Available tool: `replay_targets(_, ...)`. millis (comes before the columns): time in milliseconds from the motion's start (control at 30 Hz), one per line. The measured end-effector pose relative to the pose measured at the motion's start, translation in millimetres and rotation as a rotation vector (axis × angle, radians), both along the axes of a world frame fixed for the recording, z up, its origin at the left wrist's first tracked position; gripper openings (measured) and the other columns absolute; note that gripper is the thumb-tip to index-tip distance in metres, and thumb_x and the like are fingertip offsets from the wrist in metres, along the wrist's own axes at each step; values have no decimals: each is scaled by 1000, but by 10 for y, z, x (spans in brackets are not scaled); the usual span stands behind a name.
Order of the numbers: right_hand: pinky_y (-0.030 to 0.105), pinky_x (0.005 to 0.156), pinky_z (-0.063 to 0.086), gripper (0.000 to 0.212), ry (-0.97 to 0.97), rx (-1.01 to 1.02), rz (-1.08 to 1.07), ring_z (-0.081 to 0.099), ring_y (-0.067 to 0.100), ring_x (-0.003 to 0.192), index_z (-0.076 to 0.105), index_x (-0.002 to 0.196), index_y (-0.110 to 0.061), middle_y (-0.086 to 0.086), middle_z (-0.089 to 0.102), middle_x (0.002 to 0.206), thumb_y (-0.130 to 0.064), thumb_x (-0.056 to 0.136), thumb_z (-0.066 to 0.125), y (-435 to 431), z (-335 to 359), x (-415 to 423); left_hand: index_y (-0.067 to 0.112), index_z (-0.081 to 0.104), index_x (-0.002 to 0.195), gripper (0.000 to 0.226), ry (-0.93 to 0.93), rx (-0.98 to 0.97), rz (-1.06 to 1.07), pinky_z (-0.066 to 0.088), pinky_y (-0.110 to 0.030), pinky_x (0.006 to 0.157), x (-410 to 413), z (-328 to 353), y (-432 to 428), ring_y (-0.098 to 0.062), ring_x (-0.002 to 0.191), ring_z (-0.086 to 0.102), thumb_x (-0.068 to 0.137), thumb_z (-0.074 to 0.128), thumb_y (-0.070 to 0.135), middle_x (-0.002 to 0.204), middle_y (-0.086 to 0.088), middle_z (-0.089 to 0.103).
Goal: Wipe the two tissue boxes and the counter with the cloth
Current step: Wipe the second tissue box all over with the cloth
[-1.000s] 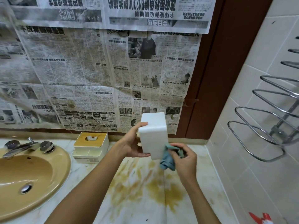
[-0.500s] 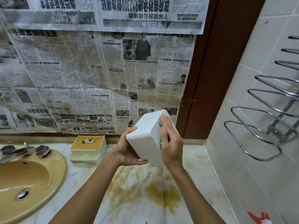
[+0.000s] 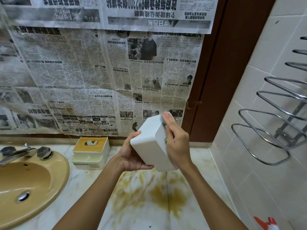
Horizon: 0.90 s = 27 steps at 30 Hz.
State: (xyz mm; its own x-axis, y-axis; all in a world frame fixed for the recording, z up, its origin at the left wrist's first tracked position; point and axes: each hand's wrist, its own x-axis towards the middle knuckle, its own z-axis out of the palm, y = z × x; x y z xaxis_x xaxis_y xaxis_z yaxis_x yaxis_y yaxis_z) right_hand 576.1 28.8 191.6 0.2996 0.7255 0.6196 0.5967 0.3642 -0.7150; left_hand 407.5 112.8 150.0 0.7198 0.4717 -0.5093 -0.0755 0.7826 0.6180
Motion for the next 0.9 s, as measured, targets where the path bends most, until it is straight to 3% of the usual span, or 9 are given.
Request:
replay_targets(67, 30, 122, 28, 47, -139, 35, 122, 38, 13, 147, 57, 141, -8, 3, 50, 152, 11, 99, 49, -166, 3, -184, 7, 74, 107, 73, -13, -5, 29, 56, -49, 81, -7, 1, 18, -37, 90, 67, 60, 75, 63, 103, -18, 68)
replay_targets(200, 37, 122, 29, 49, -350, 89, 221, 36, 26, 148, 52, 143, -1, 11, 46, 154, 13, 96, 47, -423, -299, -170, 6, 77, 110, 84, -58, 39, 8, 58, -49, 76, -125, -15, 39, -38, 90, 69, 44, 89, 57, 103, -21, 69)
replay_targets(367, 44, 120, 32, 64, -260, -26, 53, 38, 20, 147, 53, 144, -5, 5, 46, 155, 24, 87, 48, -350, -558, 193, 11, 79, 101, 73, -101, 40, 60, 56, -47, 80, -243, -35, 54, -36, 89, 65, 43, 88, 54, 101, -18, 68)
replay_targets(567, 42, 118, 36, 47, -56, -64, -119, 43, 14, 143, 55, 143, -10, 2, 50, 151, 7, 100, 49, 12, -282, 370, 12, 79, 101, 75, -80, 63, 46, 56, -50, 83, -183, 4, 7, -36, 91, 64, 38, 94, 50, 101, -16, 68)
replay_targets(667, 38, 120, 34, 49, -107, 0, -77, 44, 15, 143, 57, 141, -8, 4, 52, 150, 12, 97, 49, -15, -176, 133, 12, 79, 102, 78, -57, 92, 49, 55, -50, 85, -132, 11, 12, -36, 93, 65, 37, 93, 52, 103, -17, 68)
replay_targets(800, 37, 123, 28, 57, -269, 58, 139, 37, 21, 148, 53, 144, -4, 8, 48, 153, 19, 92, 46, -294, -282, -115, 12, 80, 106, 85, -80, 109, 80, 56, -48, 82, -192, -18, 39, -37, 95, 66, 37, 91, 59, 107, -18, 69)
replay_targets(900, 38, 122, 29, 61, -271, 38, 111, 37, 19, 148, 52, 144, -4, 6, 46, 154, 22, 89, 47, -352, -460, 23, 13, 81, 103, 83, -111, 111, 104, 58, -49, 80, -273, -20, 44, -36, 90, 67, 34, 92, 58, 103, -18, 70)
